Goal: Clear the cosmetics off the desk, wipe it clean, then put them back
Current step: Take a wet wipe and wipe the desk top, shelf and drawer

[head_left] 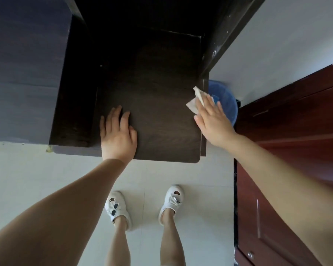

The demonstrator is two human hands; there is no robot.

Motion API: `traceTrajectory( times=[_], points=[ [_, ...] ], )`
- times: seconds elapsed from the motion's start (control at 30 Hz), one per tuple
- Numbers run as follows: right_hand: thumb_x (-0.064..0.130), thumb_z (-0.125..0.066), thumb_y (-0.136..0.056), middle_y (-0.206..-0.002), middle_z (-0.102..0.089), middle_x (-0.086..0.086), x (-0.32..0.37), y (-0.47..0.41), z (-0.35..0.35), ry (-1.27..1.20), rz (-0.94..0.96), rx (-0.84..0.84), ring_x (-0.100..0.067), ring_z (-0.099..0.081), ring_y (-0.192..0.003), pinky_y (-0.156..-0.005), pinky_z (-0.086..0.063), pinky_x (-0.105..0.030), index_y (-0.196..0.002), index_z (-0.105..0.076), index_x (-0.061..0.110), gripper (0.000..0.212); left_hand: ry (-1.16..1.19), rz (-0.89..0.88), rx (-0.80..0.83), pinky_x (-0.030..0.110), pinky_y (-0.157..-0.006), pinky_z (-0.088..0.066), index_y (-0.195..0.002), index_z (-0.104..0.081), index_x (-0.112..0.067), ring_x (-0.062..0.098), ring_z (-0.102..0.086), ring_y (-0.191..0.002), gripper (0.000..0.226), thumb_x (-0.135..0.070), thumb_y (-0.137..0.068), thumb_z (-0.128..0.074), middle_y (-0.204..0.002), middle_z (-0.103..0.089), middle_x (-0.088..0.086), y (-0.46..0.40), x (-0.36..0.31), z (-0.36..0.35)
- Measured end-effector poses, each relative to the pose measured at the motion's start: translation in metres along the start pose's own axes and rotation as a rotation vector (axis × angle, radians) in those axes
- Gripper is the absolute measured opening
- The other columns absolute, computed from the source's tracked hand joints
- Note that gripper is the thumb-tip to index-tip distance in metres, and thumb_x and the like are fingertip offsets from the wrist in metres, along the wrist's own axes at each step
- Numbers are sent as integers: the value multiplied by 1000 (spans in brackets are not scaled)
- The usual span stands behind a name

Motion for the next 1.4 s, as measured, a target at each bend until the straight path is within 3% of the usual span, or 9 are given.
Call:
traceTrajectory(
  times=[0.1, 0.27, 0.4, 0.53, 0.73, 1.0, 1.17, 1.33, 1.4],
  points=[
    [35, -24, -100, -158, 6, -9, 35, -15, -7, -57, -180, -116, -24, 8, -145, -117, 2, -40, -148, -3, 13, 57, 13, 2, -3, 47, -113, -13, -126, -43, -6, 34, -33, -132, 44, -23, -88, -31, -139, -41, 19, 0, -1, 2],
    [34, -31, -93, -150, -33, -16, 99, 47, -61, 0, 54, -205, -31, -29, -139, -112, -24, -49, -139, -38, 5, 54, 42, -3, 24, 48, -113, -13, -127, -43, -5, 35, -33, -132, 45, -22, -87, -33, -140, -40, 19, 0, 1, 2],
    [23, -25, -94, -152, -31, -10, 112, 80, -64, -74, 170, -113, -28, -31, -139, -112, -25, -47, -140, -35, 8, 50, 90, 1, 155, 46, -114, -8, -132, -40, -5, 33, -24, -137, 44, -15, -90, -43, -146, -31, 17, -3, 0, 18],
    [0, -36, -93, -155, -23, 1, 106, 100, -16, -334, -32, -202, -28, -41, -130, -105, -40, -37, -146, -25, 16, 56, 155, -65, 254, 44, -110, -23, -135, -37, -5, 32, -28, -132, 46, -15, -91, -43, -144, -34, 17, -8, -13, 63],
    [-1, -41, -94, -138, -48, -12, 92, 155, 72, -515, -219, -405, -27, -48, -124, -96, -38, -23, -139, -39, 9, 47, 159, -360, 248, 41, -108, -28, -139, -32, -12, 29, -37, -129, 46, -19, -95, -39, -140, -42, 11, -4, -61, 139],
    [-4, -38, -91, -125, -58, -11, 19, 211, 127, -564, -404, -553, -29, -56, -112, -93, -43, -34, -146, -25, 23, 62, 246, -490, 232, 38, -104, -32, -140, -31, -13, 26, -40, -126, 46, -22, -95, -40, -138, -44, 9, -9, -154, 164],
    [0, -40, -91, -102, -66, -11, -68, 212, 136, -571, -459, -565, -27, -59, -90, -68, -34, -22, -116, -55, 8, 31, 237, -483, 289, 38, -103, -34, -138, -33, -11, 26, -41, -125, 44, -22, -96, -40, -136, -44, 10, -25, -231, 128],
    [17, -39, -92, -88, -64, -16, -169, 184, 129, -658, -527, -423, -34, -61, -73, -63, -46, -37, -101, -51, 13, 15, 260, -305, 388, 38, -103, -33, -139, -33, -12, 27, -38, -126, 46, -17, -94, -42, -137, -44, 10, -36, -303, 62],
    [19, -36, -92, -83, -64, -15, -200, 172, 122, -678, -515, -337, -28, -63, -53, -59, -50, -37, -98, -50, 16, 15, 270, -211, 445, 41, -102, -34, -139, -33, -14, 28, -39, -125, 46, -17, -94, -41, -137, -44, 11, -35, -323, 32]
  ],
)
Point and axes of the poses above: each hand's wrist, its own y-axis away from the middle knuckle, its own z-axis out of the back of the hand, x = y × z, the point moved 1 cm from there along -y, towards the middle knuckle
